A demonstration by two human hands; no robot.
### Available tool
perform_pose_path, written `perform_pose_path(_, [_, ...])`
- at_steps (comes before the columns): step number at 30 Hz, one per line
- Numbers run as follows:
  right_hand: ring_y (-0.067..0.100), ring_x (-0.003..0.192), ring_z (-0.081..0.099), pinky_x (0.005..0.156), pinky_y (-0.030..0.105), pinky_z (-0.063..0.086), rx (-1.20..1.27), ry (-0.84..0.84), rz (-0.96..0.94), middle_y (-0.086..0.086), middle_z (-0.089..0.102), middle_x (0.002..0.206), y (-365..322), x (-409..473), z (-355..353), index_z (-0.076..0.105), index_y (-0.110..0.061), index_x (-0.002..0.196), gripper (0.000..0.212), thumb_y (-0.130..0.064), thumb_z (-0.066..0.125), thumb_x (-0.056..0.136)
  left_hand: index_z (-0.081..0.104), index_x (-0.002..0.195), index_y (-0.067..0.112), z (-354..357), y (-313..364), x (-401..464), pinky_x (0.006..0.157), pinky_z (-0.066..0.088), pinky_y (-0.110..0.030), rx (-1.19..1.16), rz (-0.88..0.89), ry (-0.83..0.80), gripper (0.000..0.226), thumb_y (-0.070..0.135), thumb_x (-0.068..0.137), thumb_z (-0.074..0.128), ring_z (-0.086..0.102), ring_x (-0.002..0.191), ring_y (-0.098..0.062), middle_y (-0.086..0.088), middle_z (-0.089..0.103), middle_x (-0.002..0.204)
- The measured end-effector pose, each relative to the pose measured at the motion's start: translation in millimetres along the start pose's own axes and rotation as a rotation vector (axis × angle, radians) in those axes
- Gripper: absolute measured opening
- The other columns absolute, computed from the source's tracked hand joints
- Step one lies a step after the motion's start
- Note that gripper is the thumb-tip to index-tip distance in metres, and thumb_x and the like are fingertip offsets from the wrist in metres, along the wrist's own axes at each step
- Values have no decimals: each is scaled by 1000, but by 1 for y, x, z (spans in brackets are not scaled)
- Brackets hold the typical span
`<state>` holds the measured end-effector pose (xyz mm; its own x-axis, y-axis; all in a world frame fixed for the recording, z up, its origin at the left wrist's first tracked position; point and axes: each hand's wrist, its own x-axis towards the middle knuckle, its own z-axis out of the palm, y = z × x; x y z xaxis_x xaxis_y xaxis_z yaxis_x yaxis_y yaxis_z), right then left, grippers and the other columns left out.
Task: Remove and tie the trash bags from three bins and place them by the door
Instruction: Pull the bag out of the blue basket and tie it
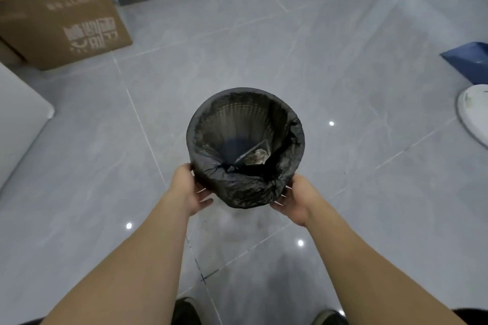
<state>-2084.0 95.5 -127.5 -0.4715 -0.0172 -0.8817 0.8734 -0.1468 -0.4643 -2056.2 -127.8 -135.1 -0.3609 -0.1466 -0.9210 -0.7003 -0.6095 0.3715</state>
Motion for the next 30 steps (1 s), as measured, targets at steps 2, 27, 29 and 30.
perform_pose_path(2, [22,78,59,93,41,50,40,5,-14,8,65,90,2,-4,3,63,-11,94,21,-23,45,97,63,94,14,1,1,-7,96,46,-46,19,10,-38,26,28,87,43,63,94,-25,-6,68,100])
perform_pose_path(27, [26,80,65,50,31,59,426,-66,-62,16,68,93,-6,-72,23,56,1,114,25,-9,39,100,47,129,-1,17,-24,-43,90,47,-52,-126,-217,-102,52,37,95,39,62,98,-29,-13,67,108])
perform_pose_path(29, [25,79,66,52,31,60,432,-110,-80,15,69,89,-12,-77,23,58,0,108,22,-7,38,99,57,103,3,13,-15,-41,77,50,-45,-126,-195,-31,34,31,94,40,56,71,-20,-5,62,74])
perform_pose_path(30, [25,78,67,52,31,60,432,-125,-82,15,70,86,-15,-78,23,58,0,107,22,-6,38,99,56,89,6,11,-9,-43,71,50,-43,-111,-195,-12,25,25,93,41,50,61,-18,-3,53,59])
